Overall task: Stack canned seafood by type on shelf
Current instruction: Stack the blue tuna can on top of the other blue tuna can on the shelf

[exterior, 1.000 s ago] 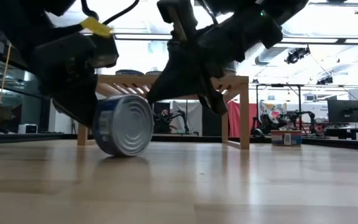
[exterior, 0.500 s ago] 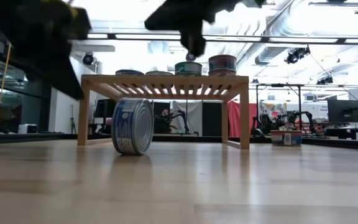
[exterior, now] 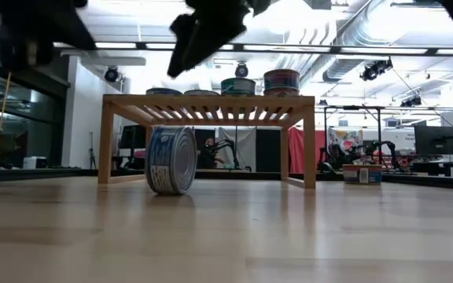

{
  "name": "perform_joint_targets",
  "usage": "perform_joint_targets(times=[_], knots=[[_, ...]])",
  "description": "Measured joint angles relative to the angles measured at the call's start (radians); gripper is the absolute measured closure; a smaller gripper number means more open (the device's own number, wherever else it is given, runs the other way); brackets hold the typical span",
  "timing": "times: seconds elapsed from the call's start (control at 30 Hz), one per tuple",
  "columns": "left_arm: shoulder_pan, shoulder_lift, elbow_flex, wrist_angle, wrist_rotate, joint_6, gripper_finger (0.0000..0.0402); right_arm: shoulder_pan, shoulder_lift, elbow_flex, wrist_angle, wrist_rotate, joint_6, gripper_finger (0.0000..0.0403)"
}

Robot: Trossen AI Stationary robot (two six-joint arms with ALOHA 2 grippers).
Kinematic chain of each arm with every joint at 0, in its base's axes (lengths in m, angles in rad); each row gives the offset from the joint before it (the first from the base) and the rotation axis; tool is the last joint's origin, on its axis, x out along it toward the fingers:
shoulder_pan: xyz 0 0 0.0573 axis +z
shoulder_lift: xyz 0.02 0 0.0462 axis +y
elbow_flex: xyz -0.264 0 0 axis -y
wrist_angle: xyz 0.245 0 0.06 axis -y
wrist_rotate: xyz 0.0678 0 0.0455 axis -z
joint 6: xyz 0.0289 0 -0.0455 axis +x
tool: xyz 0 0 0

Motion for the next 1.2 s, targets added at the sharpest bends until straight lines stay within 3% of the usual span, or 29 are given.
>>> perform_joint_targets(times=[0.13, 0.4, 0.6, 0.97, 1.1, 1.2], knots=[[-0.066, -0.040, 0.000, 0.196, 0.067, -0.001, 0.0401, 0.000, 0.108, 0.123, -0.141, 0.030, -0.122, 0.0109], [-0.188, -0.139, 0.001, 0.533, 0.018, 0.108, 0.0401, 0.001, 0.234, 0.248, -0.184, 0.114, -0.255, 0.0101], [-0.227, -0.182, 0.001, 0.557, -0.093, 0.239, 0.0401, 0.002, 0.239, 0.221, -0.175, 0.110, -0.316, 0.0101], [-0.226, -0.196, 0.001, 0.553, -0.096, 0.358, 0.0401, 0.031, 0.239, 0.132, -0.066, 0.085, -0.319, 0.0103], [-0.226, -0.196, 0.001, 0.553, -0.096, 0.375, 0.0401, 0.048, 0.239, 0.114, -0.062, 0.091, -0.318, 0.0128], [-0.226, -0.196, 0.001, 0.554, -0.096, 0.397, 0.0401, 0.062, 0.239, 0.114, -0.064, 0.122, -0.308, 0.0174]])
